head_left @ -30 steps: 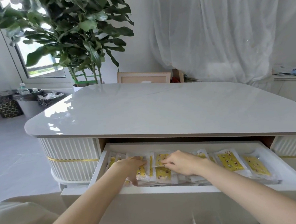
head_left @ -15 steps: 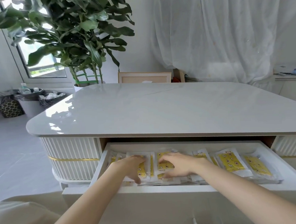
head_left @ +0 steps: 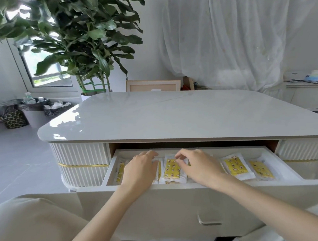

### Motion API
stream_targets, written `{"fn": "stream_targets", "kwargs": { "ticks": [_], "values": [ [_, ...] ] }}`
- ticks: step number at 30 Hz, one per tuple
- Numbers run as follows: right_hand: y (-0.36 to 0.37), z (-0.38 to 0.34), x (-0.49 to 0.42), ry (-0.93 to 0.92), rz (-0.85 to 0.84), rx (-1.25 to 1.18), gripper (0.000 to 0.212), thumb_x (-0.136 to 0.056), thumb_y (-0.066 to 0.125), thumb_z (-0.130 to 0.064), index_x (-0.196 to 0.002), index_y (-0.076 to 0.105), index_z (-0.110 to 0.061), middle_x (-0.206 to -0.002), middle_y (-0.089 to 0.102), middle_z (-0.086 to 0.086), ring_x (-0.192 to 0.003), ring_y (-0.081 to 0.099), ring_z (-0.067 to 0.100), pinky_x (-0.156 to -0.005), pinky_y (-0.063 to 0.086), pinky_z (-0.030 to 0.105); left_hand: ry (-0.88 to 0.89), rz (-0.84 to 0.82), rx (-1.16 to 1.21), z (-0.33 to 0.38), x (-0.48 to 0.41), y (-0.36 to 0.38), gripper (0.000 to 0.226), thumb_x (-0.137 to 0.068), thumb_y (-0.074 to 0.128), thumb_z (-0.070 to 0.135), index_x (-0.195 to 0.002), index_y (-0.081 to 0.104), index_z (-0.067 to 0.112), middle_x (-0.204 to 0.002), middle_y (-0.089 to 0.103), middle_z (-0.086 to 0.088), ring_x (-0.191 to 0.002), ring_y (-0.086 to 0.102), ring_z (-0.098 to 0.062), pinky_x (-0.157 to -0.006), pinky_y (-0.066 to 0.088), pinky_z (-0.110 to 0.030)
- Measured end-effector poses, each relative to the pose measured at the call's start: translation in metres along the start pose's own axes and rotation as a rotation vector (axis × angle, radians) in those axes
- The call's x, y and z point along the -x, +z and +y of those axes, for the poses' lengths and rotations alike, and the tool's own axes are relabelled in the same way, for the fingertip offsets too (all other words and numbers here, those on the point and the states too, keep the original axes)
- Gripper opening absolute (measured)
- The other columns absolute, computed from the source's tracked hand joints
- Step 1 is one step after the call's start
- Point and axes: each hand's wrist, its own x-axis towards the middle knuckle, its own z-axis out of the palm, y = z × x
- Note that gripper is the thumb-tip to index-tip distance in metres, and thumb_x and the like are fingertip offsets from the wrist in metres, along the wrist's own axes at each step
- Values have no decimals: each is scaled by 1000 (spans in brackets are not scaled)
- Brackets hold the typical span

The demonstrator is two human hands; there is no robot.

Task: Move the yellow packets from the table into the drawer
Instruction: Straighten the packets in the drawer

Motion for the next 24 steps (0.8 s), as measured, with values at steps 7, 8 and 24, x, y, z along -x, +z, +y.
{"fn": "stream_targets", "kwargs": {
  "ticks": [7, 8, 24],
  "values": [
    [25, 1, 25, -104, 276, -79, 34, -102, 29, -38, -108, 59, -24, -89, 66, -13, -92, 53, 14, -77, 41, 30, 231, 219, 88, 7, 29, 6, 49, -98, 17, 40, -129, 48, 19, -120, 60, 6, -111, 52, -18, -92, 42, -30],
    [24, 3, 24, -150, 287, -97, 36, -101, 29, -40, -107, 60, -23, -90, 65, -13, -93, 53, 12, -80, 41, 30, 300, 226, 74, 3, 28, 5, 53, -98, 14, 44, -127, 50, 18, -120, 60, 6, -111, 53, -18, -94, 40, -28],
    [38, 48, -55, -219, 62, 405, 108, -73, 27, -84, -153, 4, -16, -159, -3, -4, -148, -3, 15, -120, -7, 42, 211, 1, -565, -62, -49, 16, 114, -62, -4, 87, -152, 11, 20, -155, 24, -14, -144, 20, -36, -108, -3, -66]
  ]
}}
